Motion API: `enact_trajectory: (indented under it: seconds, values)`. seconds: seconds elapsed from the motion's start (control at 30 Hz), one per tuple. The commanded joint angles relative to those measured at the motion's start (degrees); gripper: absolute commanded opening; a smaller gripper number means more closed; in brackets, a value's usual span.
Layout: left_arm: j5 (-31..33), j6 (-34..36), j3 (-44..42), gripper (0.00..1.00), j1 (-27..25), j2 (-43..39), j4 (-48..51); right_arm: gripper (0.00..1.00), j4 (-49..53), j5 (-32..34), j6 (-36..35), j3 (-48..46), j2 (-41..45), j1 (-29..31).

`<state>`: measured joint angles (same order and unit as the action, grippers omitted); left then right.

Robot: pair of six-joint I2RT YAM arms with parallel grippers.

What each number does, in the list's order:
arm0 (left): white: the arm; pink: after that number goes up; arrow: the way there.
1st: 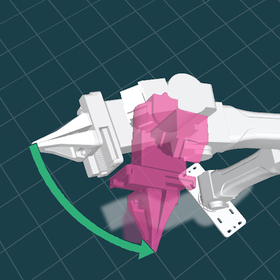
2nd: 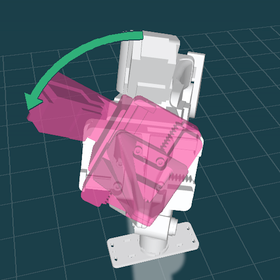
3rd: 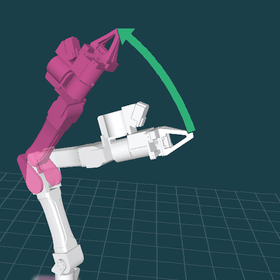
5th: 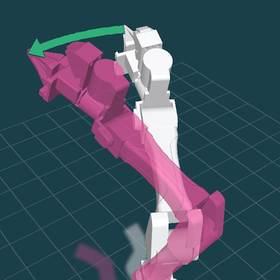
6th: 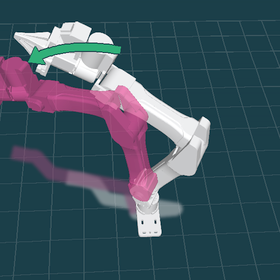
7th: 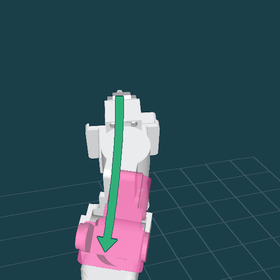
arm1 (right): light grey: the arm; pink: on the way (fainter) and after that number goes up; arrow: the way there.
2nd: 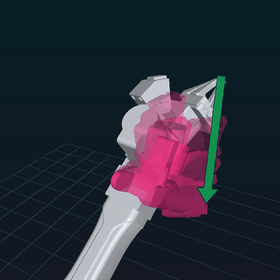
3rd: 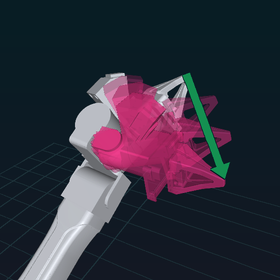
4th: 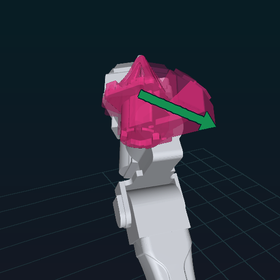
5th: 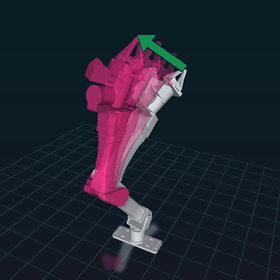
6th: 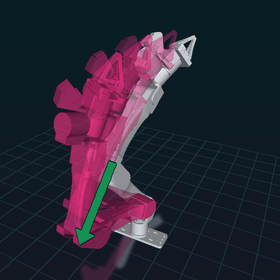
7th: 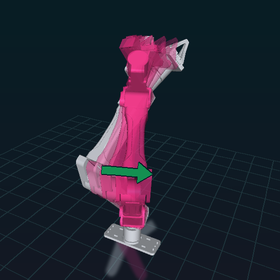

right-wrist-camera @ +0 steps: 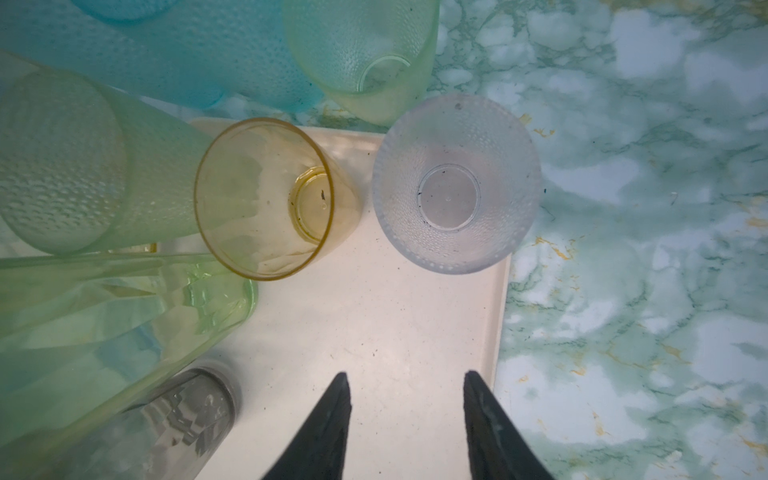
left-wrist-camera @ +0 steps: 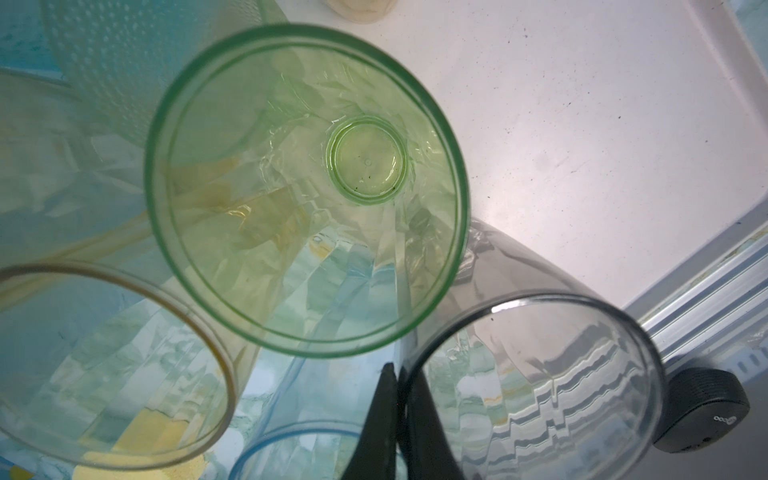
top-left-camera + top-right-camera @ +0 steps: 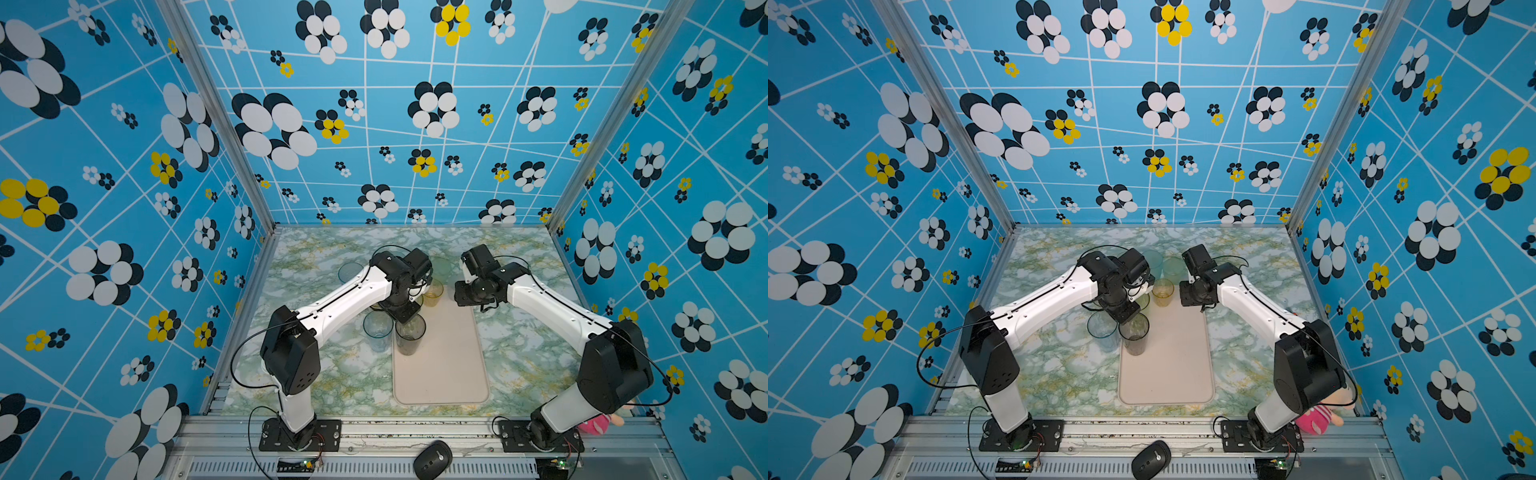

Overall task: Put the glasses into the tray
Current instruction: 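Lower the dark grey glass onto the tray beside the green glass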

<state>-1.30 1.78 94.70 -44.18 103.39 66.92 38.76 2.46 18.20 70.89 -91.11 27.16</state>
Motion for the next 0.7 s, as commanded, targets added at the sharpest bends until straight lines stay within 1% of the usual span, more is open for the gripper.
enact_trajectory:
  seconds: [0.0,0.1,0.2,0.57,0.67]
  values:
    - [-0.46,1.03,2.00,0.07,0.59,0.49,0.32,0.47,1.23,0.39,-0.88,1.27,-0.56,0.30]
    - [-0.47,0.94,1.94,0.12,0.62,0.32,0.32,0.47,1.24,0.33,-0.88,1.28,-0.55,0.35]
    - [-0.40,0.90,1.73,0.15,0.63,0.14,0.41,0.47,1.23,0.22,-0.88,1.28,-0.47,0.28]
    - [-0.28,0.77,1.45,0.19,0.51,-0.36,0.49,0.47,1.40,0.22,-0.77,1.13,-0.12,0.35]
    - [-0.70,0.77,1.37,0.19,0.50,-0.39,0.58,0.47,1.49,0.20,-0.77,1.12,0.01,0.28]
